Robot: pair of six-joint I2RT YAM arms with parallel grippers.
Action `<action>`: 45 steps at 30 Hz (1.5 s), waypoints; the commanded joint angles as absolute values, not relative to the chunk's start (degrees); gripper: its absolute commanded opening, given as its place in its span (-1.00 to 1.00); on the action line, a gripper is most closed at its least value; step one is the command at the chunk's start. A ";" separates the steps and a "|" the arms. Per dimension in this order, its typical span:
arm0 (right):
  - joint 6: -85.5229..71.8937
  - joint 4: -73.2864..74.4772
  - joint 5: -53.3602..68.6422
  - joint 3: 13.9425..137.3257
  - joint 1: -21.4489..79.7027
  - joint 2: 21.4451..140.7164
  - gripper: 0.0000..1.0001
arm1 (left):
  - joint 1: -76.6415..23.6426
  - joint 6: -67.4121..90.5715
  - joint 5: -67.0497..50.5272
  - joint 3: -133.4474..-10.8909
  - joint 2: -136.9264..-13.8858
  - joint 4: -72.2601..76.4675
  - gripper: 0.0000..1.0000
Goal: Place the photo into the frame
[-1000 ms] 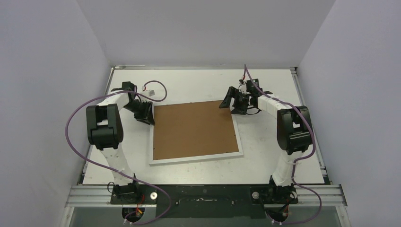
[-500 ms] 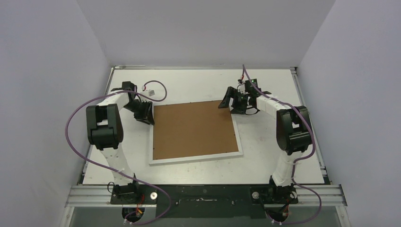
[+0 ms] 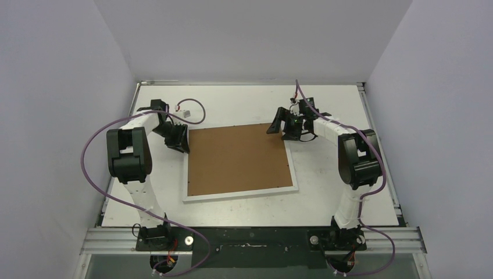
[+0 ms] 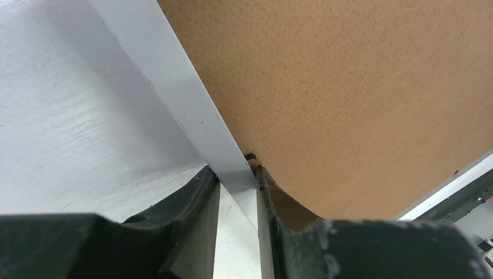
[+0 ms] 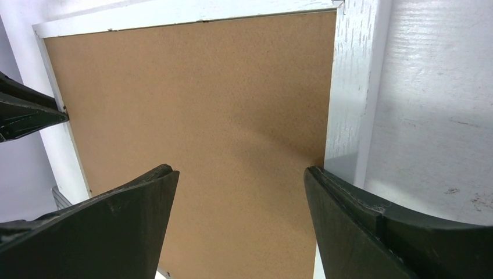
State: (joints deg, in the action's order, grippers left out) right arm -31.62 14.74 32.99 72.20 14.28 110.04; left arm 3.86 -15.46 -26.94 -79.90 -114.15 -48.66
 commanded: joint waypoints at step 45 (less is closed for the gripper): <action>-26.32 22.76 27.91 107.40 11.79 131.99 0.92 | -15.32 -42.58 -13.57 -56.59 -85.21 -56.11 -0.03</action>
State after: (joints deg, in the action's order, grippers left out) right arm -26.11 24.03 27.75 108.05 11.97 133.73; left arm -10.79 -38.98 -19.84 -61.17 -92.29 -61.80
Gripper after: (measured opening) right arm 0.967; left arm 0.484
